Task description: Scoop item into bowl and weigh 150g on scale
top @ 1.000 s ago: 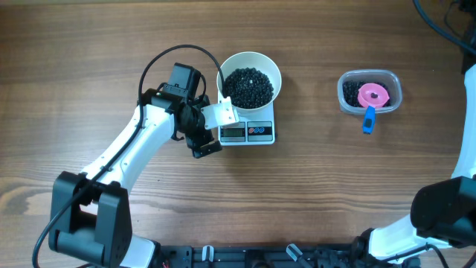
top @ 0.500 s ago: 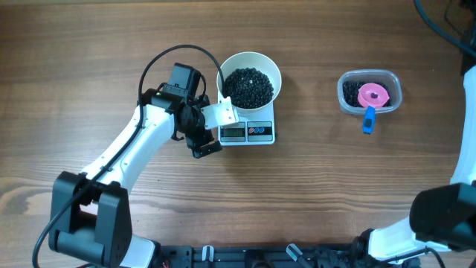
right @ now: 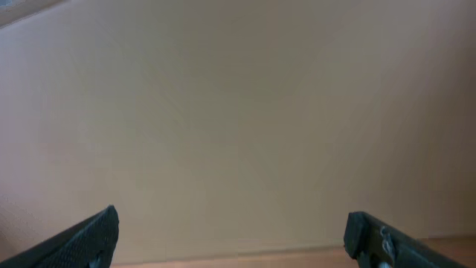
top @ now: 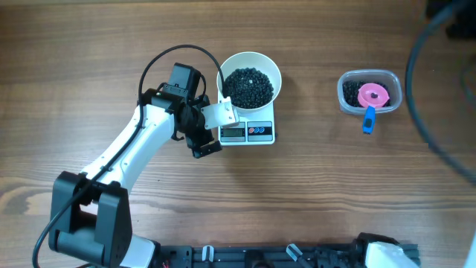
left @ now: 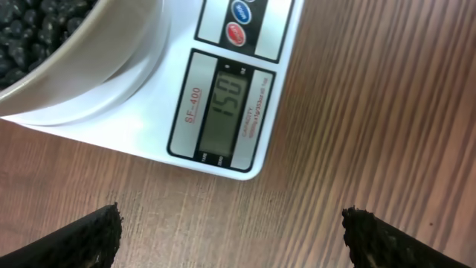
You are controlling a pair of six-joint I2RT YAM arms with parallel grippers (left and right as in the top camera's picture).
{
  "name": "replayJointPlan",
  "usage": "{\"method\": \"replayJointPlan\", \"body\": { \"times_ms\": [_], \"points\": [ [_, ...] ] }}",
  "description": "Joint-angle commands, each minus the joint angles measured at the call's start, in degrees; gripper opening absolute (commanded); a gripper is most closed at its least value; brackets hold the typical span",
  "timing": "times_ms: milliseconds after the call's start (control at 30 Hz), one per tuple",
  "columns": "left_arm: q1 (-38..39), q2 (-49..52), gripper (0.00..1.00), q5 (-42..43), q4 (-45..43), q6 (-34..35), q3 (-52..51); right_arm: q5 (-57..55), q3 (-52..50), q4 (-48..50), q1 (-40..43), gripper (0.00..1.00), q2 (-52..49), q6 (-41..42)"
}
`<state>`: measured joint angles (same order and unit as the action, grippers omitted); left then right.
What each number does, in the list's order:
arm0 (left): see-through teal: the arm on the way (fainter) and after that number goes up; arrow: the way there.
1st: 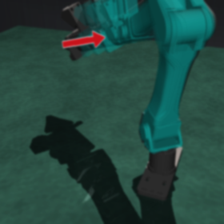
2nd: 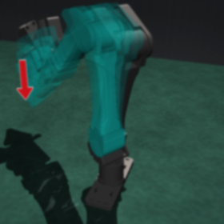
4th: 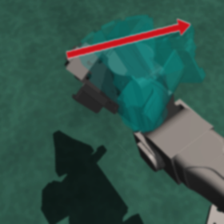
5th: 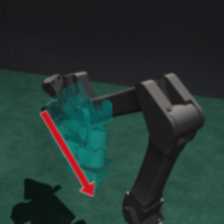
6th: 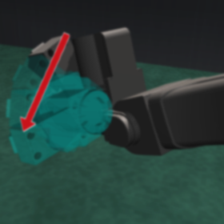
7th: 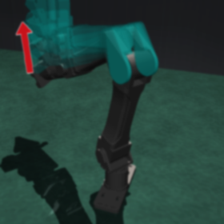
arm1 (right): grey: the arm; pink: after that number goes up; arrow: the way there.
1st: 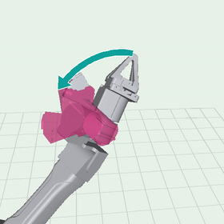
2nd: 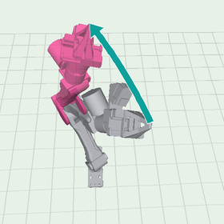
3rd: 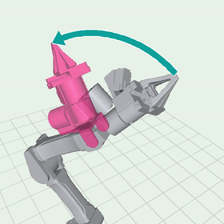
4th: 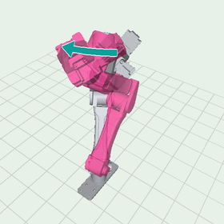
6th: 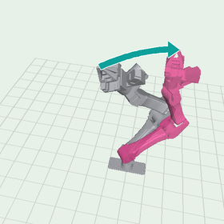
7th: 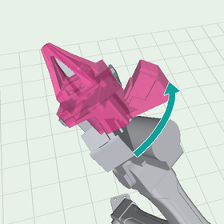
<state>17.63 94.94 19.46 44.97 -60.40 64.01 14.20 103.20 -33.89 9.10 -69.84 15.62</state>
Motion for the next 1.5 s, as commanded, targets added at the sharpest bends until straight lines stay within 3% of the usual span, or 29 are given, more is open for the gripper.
{"method": "replayJointPlan", "body": {
  "times_ms": [0, 167, 300, 800, 1000, 1200, 1467],
  "points": [
    [0.26, 0.48, 1.0, 0.9, 0.0, -0.9, -0.22, -13.16, 0.17, -5.79, -2.64, 1.0, 3.72, -1.51],
    [0.26, 0.48, 1.0, 0.9, 0.0, -0.9, -0.22, -13.31, -5.2, -8.17, -4.61, 1.0, 9.49, -1.42],
    [0.26, 0.48, 1.0, 0.9, 0.0, -0.9, -0.22, -15.52, -16.96, -1.95, -4.98, 1.0, 16.04, 4.33],
    [0.26, 0.48, 1.0, 0.9, 0.0, -0.9, -0.22, -15.69, -71.67, 52.89, -4.98, 1.0, 40.28, 5.53],
    [0.26, 0.48, 1.0, 0.9, 0.0, -0.9, -0.22, -15.91, -86.49, 67.58, -4.98, 1.0, 50.29, 5.6],
    [0.26, 0.48, 1.0, 0.87, 0.0, -0.9, -0.22, -15.91, -91.82, 64.22, -4.98, 1.0, 60.37, 10.49],
    [0.26, 0.48, 1.0, 0.9, 0.0, -0.9, -0.22, -16.33, -94.51, 60.39, -4.98, 1.0, 69.48, 10.95]
  ]
}}
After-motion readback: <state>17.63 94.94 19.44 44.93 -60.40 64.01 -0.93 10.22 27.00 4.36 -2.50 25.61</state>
